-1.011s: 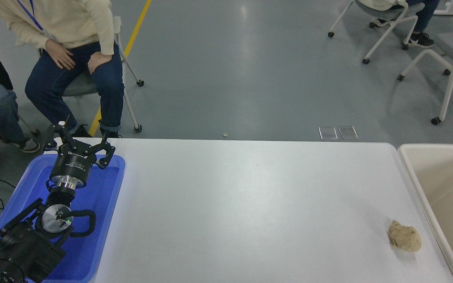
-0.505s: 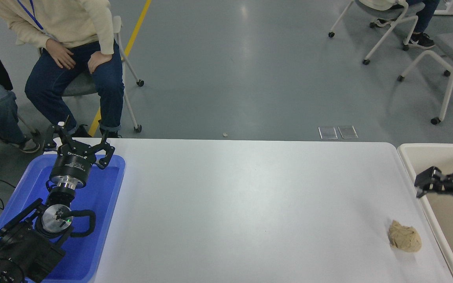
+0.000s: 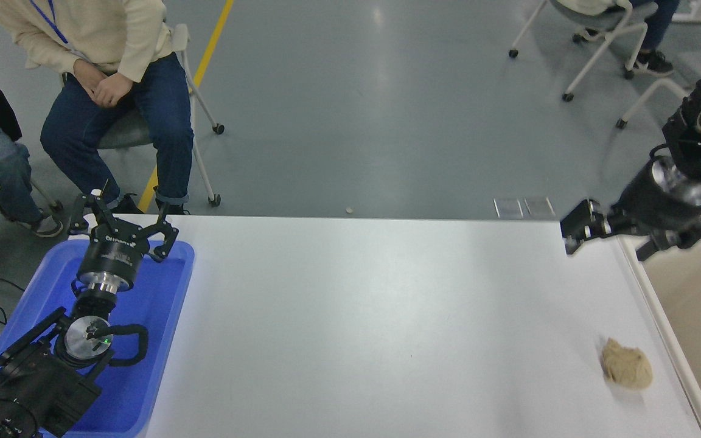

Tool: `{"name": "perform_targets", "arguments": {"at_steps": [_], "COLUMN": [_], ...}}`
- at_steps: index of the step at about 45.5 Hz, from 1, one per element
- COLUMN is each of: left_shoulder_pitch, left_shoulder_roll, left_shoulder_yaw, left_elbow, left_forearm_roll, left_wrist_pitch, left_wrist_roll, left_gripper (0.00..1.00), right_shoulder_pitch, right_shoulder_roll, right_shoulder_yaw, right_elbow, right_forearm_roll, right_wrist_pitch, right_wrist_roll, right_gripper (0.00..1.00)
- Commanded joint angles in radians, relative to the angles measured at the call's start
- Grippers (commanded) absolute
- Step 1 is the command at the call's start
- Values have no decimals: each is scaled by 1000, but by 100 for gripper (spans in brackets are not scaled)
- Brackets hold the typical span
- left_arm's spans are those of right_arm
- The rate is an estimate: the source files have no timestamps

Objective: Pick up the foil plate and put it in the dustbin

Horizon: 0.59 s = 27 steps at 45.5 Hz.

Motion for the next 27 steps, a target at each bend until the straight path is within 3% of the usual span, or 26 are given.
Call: {"name": "perform_targets", "arguments": {"at_steps": [1, 27], "left_shoulder_pitch": [0, 0], "left_shoulder_roll": [0, 0], "left_shoulder_yaw": [0, 0], "left_elbow": [0, 0], "left_forearm_roll": [-1, -1], "left_wrist_pitch": [0, 2], "left_wrist_roll": [0, 0], "left_gripper": [100, 100], "right_shoulder_pitch": [127, 124], "right_shoulder_roll": [46, 157], "right_shoulder_yaw": [26, -42], "right_elbow": [8, 4], "right_forearm_roll": [1, -5], "right_wrist_pitch": [11, 11], "right_wrist_roll": [0, -1], "right_gripper": [100, 100]}}
